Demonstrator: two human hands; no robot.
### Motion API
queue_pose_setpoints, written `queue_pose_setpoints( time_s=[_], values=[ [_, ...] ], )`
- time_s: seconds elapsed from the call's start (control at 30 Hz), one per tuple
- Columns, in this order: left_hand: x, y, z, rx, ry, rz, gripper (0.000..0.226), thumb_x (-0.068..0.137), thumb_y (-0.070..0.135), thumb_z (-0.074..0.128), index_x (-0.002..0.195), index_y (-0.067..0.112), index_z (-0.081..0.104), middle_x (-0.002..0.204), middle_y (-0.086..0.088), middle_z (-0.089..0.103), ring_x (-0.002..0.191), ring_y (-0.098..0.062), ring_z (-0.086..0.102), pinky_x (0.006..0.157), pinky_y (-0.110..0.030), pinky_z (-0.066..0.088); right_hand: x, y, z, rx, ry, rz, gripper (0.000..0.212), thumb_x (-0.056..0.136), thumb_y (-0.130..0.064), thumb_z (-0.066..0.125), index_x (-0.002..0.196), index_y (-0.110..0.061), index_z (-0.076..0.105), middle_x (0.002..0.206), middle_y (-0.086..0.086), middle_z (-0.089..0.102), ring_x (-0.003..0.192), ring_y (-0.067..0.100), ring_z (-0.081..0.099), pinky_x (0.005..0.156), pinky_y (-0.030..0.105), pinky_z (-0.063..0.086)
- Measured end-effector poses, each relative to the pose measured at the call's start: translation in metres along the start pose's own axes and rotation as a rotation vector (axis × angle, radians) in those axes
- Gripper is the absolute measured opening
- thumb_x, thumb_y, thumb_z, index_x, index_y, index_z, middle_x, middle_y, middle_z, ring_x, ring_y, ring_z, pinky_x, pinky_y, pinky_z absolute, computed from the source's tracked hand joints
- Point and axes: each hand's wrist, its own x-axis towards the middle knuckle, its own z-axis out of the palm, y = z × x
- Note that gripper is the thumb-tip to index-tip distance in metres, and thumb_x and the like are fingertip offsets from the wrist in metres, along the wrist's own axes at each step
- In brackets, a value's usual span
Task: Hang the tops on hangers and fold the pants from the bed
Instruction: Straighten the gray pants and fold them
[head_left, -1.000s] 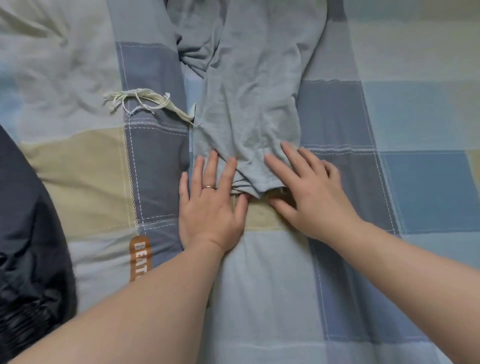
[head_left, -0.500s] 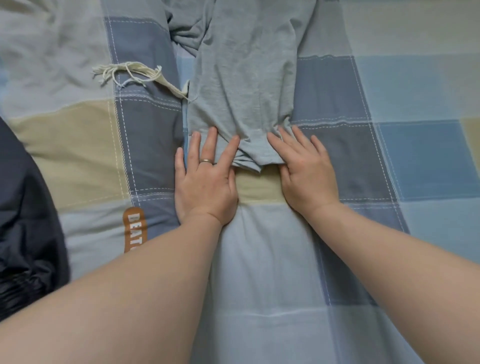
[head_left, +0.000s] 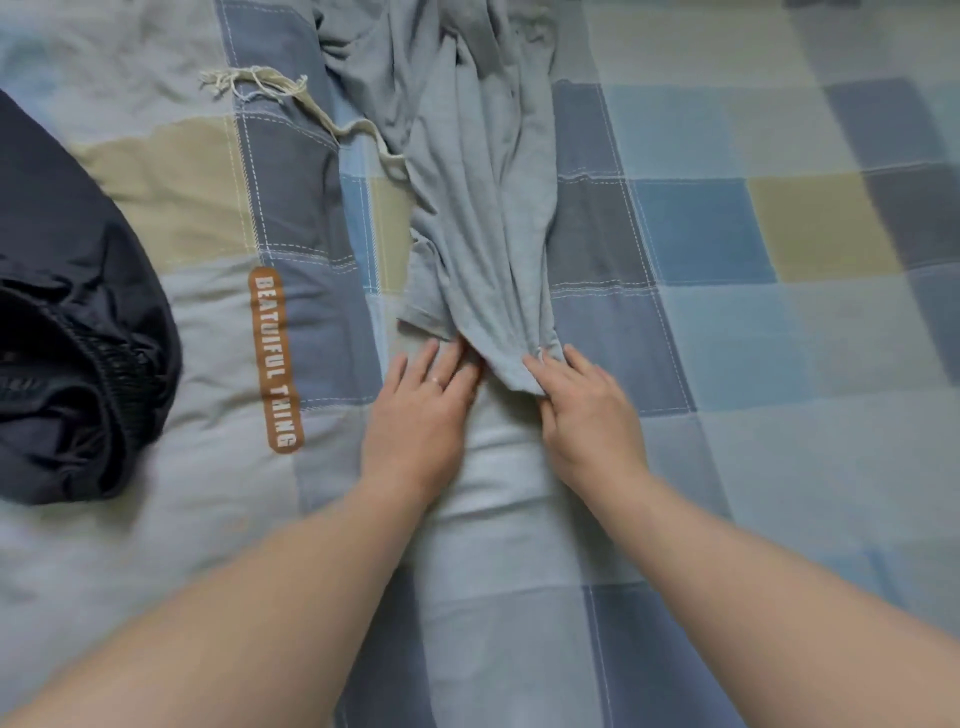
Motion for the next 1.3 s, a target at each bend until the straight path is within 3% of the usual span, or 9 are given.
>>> queue_pose_setpoints(
  time_s=[0.17, 0.33, 0.57, 0.7, 0.8, 0.9, 1.0, 1.1, 1.3],
  values=[
    [-0.073, 0.058, -0.004, -0.113, -0.038, -0.261, 0.063, 0.096, 0.035, 0.06, 0.149, 0.01, 0.037, 0.155, -0.012, 0.039, 0.145, -0.031, 0.032, 0.118, -0.047, 0.022, -0.071, 0.002, -0.021, 0.028, -0.045, -0.022, 0.05, 0.091, -0.001, 0.053, 0.137, -0.017, 0.061, 0.134, 0.009, 0.064, 0.14, 0.03, 0.043, 0.107, 0.038, 0.031],
    [-0.127, 0.119, -0.037, -0.244, -0.053, -0.379, 0.07, 0.094, 0.028, 0.064, 0.15, 0.005, 0.03, 0.159, -0.018, 0.029, 0.145, -0.035, 0.029, 0.115, -0.045, 0.028, -0.169, 0.016, -0.059, 0.082, -0.023, -0.024, 0.044, 0.08, 0.008, 0.064, 0.119, -0.01, 0.072, 0.116, 0.017, 0.072, 0.122, 0.04, 0.061, 0.092, 0.046, 0.049],
    [-0.251, 0.248, -0.122, -0.311, 0.04, -0.551, 0.084, 0.091, 0.029, 0.07, 0.155, 0.008, 0.019, 0.164, -0.014, 0.018, 0.15, -0.033, 0.019, 0.119, -0.046, 0.025, -0.344, 0.044, -0.154, 0.064, -0.21, -0.033, 0.043, 0.095, -0.009, 0.049, 0.133, -0.023, 0.062, 0.131, 0.002, 0.066, 0.142, 0.023, 0.042, 0.101, 0.036, 0.035],
    [-0.328, 0.35, -0.176, -0.321, 0.128, -0.58, 0.092, 0.085, 0.027, 0.076, 0.157, 0.013, 0.02, 0.163, -0.009, 0.02, 0.149, -0.03, 0.022, 0.118, -0.048, 0.027, -0.442, 0.057, -0.243, 0.097, -0.217, -0.098, 0.038, 0.094, -0.008, 0.049, 0.125, -0.022, 0.065, 0.127, 0.001, 0.068, 0.139, 0.025, 0.045, 0.097, 0.04, 0.037],
    [-0.361, 0.405, -0.206, -0.288, 0.099, -0.554, 0.099, 0.083, 0.024, 0.076, 0.159, 0.023, 0.013, 0.164, -0.005, 0.015, 0.147, -0.03, 0.022, 0.117, -0.05, 0.026, -0.488, 0.068, -0.303, 0.119, -0.173, -0.102, 0.03, 0.09, -0.009, 0.051, 0.114, -0.019, 0.068, 0.114, 0.003, 0.07, 0.122, 0.028, 0.056, 0.088, 0.039, 0.041],
    [-0.37, 0.441, -0.233, -0.257, 0.024, -0.453, 0.079, 0.082, 0.022, 0.073, 0.151, 0.036, 0.036, 0.164, -0.001, 0.018, 0.146, -0.027, 0.021, 0.113, -0.048, 0.025, -0.515, 0.07, -0.352, 0.139, -0.172, -0.122, 0.028, 0.09, -0.011, 0.051, 0.111, -0.019, 0.066, 0.111, 0.001, 0.07, 0.11, 0.03, 0.058, 0.084, 0.041, 0.046],
    [-0.378, 0.466, -0.262, -0.279, -0.031, -0.339, 0.039, 0.083, 0.015, 0.066, 0.12, 0.029, 0.068, 0.147, 0.003, 0.051, 0.139, -0.025, 0.037, 0.105, -0.039, 0.028, -0.534, 0.063, -0.392, 0.184, -0.163, -0.115, 0.03, 0.093, -0.013, 0.051, 0.117, -0.022, 0.067, 0.114, 0.002, 0.07, 0.107, 0.032, 0.058, 0.083, 0.042, 0.046],
    [-0.393, 0.475, -0.297, -0.414, -0.078, -0.347, 0.038, 0.084, 0.004, 0.054, 0.116, 0.022, 0.066, 0.12, -0.002, 0.067, 0.115, -0.03, 0.056, 0.093, -0.04, 0.042, -0.544, 0.049, -0.425, 0.233, -0.139, -0.091, 0.025, 0.094, -0.014, 0.051, 0.111, -0.022, 0.068, 0.108, 0.004, 0.072, 0.1, 0.034, 0.061, 0.081, 0.042, 0.048],
    [-0.402, 0.435, -0.366, -0.542, 0.086, -0.435, 0.047, 0.082, -0.003, 0.046, 0.112, 0.026, 0.067, 0.106, 0.002, 0.068, 0.096, -0.023, 0.059, 0.077, -0.038, 0.05, -0.547, 0.006, -0.47, 0.403, 0.069, -0.108, 0.018, 0.091, -0.01, 0.054, 0.093, -0.021, 0.069, 0.082, -0.005, 0.067, 0.078, 0.027, 0.06, 0.065, 0.043, 0.049]
  ],
)
